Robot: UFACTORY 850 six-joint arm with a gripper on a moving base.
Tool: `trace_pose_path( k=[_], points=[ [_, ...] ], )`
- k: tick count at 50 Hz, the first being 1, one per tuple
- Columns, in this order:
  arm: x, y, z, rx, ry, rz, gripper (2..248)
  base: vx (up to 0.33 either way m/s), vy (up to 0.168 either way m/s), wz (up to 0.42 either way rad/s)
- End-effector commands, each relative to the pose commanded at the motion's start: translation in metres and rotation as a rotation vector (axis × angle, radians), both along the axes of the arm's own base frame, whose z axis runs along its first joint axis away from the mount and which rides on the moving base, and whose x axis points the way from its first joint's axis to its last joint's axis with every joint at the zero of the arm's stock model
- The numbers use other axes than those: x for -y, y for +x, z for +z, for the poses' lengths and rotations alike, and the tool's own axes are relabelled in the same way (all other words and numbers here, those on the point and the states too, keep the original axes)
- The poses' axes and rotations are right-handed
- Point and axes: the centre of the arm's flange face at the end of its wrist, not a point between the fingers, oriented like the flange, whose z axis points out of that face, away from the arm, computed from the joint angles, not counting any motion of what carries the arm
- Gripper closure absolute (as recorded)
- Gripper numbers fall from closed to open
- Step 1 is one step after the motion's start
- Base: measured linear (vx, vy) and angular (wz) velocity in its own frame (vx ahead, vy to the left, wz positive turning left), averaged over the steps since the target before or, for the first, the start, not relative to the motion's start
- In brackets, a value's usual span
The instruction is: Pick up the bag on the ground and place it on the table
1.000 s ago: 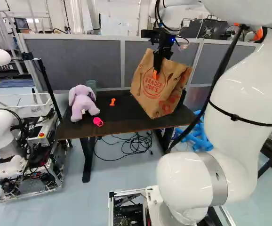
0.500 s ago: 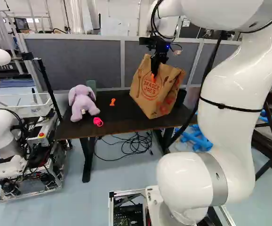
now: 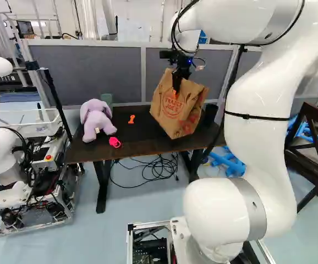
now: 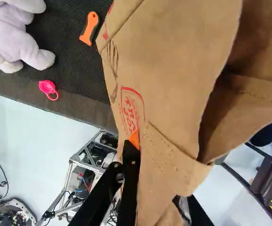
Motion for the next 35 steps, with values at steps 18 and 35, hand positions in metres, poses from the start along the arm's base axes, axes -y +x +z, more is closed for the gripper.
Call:
trace_pose_path(
  k=[18, 35],
  points=[
    [-0.015, 0.027, -0.028, -0.015, 0.000, 0.026, 229, 0.000, 0.000, 0.000],
    [-0.033, 0.047, -0.054, -0.043, 0.001, 0.054, 229, 0.000, 0.000, 0.000]
  ],
)
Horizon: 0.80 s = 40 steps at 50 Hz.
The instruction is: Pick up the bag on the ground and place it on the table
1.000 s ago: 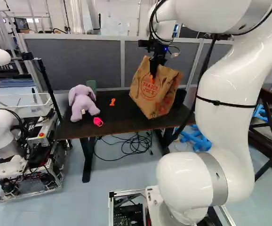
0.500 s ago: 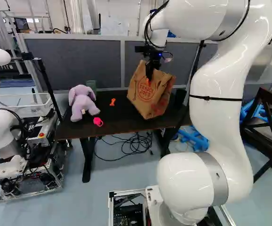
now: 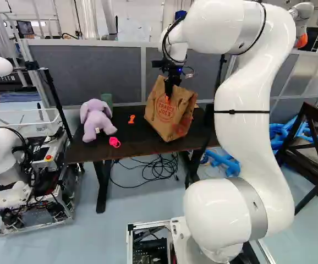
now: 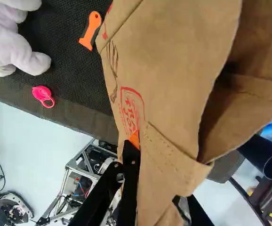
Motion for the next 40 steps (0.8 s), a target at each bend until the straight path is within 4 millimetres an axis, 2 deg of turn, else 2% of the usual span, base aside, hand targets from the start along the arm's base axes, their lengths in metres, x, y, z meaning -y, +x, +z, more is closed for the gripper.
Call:
trace_pose_path(
  k=[26, 40],
  points=[
    [-0.010, 0.020, -0.041, -0.052, 0.000, 0.016, 229, 0.000, 0.000, 0.000],
    [-0.010, 0.022, -0.046, -0.058, 0.000, 0.016, 229, 0.000, 0.000, 0.000]
  ],
)
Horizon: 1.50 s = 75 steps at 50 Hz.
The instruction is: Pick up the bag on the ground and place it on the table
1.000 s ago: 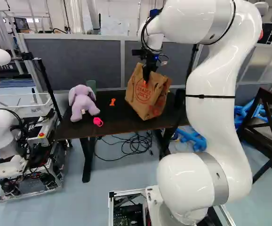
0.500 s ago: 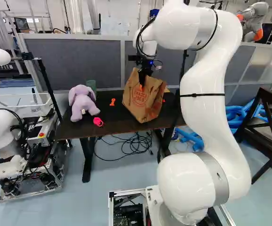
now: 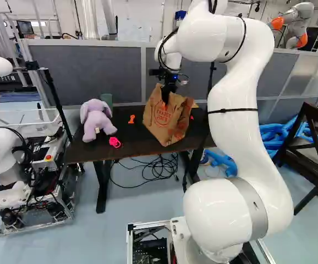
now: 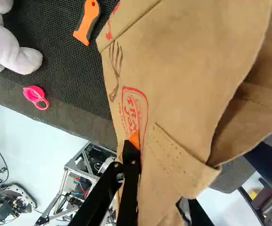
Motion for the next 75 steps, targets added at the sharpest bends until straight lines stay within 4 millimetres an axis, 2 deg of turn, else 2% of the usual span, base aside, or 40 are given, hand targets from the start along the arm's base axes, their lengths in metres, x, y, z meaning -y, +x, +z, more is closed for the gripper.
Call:
trace_pose_path(
  k=[12, 13, 17, 18, 22, 23, 27, 28, 33, 34, 38, 39, 43, 44, 59, 75],
  points=[
    [0.000, 0.000, 0.000, 0.000, 0.000, 0.000, 223, 0.000, 0.000, 0.000],
    [0.000, 0.000, 0.000, 0.000, 0.000, 0.000, 194, 0.000, 0.000, 0.000],
    [0.000, 0.000, 0.000, 0.000, 0.000, 0.000, 194, 0.000, 0.000, 0.000],
    [0.000, 0.000, 0.000, 0.000, 0.000, 0.000, 161, 0.000, 0.000, 0.000],
    [0.000, 0.000, 0.000, 0.000, 0.000, 0.000, 161, 0.000, 0.000, 0.000],
    [0.000, 0.000, 0.000, 0.000, 0.000, 0.000, 128, 0.000, 0.000, 0.000],
    [0.000, 0.000, 0.000, 0.000, 0.000, 0.000, 128, 0.000, 0.000, 0.000],
    [0.000, 0.000, 0.000, 0.000, 0.000, 0.000, 92, 0.000, 0.000, 0.000],
    [0.000, 0.000, 0.000, 0.000, 0.000, 0.000, 92, 0.000, 0.000, 0.000],
    [0.000, 0.000, 0.000, 0.000, 0.000, 0.000, 56, 0.000, 0.000, 0.000],
    [0.000, 0.000, 0.000, 0.000, 0.000, 0.000, 56, 0.000, 0.000, 0.000],
    [0.000, 0.000, 0.000, 0.000, 0.000, 0.000, 19, 0.000, 0.000, 0.000],
    [0.000, 0.000, 0.000, 0.000, 0.000, 0.000, 19, 0.000, 0.000, 0.000],
    [0.000, 0.000, 0.000, 0.000, 0.000, 0.000, 3, 0.000, 0.000, 0.000],
    [0.000, 0.000, 0.001, 0.001, 0.000, 0.000, 3, 0.000, 0.000, 0.000],
    [0.000, -0.007, 0.022, 0.032, 0.000, 0.000, 3, 0.000, 0.000, 0.000]
  ],
)
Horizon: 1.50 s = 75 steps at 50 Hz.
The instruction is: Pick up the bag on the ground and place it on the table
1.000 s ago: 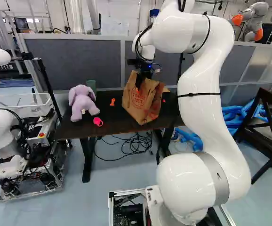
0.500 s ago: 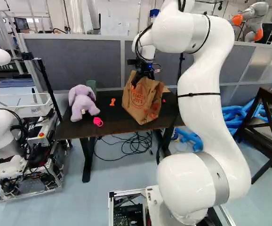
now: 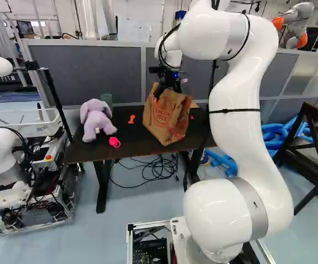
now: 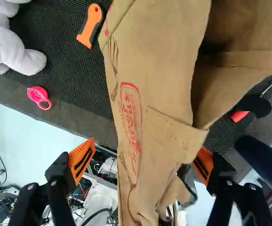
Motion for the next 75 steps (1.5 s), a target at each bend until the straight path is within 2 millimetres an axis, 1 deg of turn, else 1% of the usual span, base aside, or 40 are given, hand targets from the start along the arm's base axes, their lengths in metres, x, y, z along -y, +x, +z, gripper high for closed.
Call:
trace_pose_path(
  k=[24, 75],
  points=[
    [0.000, -0.015, 0.038, 0.028, 0.001, 0.002, 3, 0.000, 0.000, 0.000],
    [0.000, -0.062, 0.119, -0.017, 0.007, 0.017, 3, 0.000, 0.000, 0.000]
  ],
)
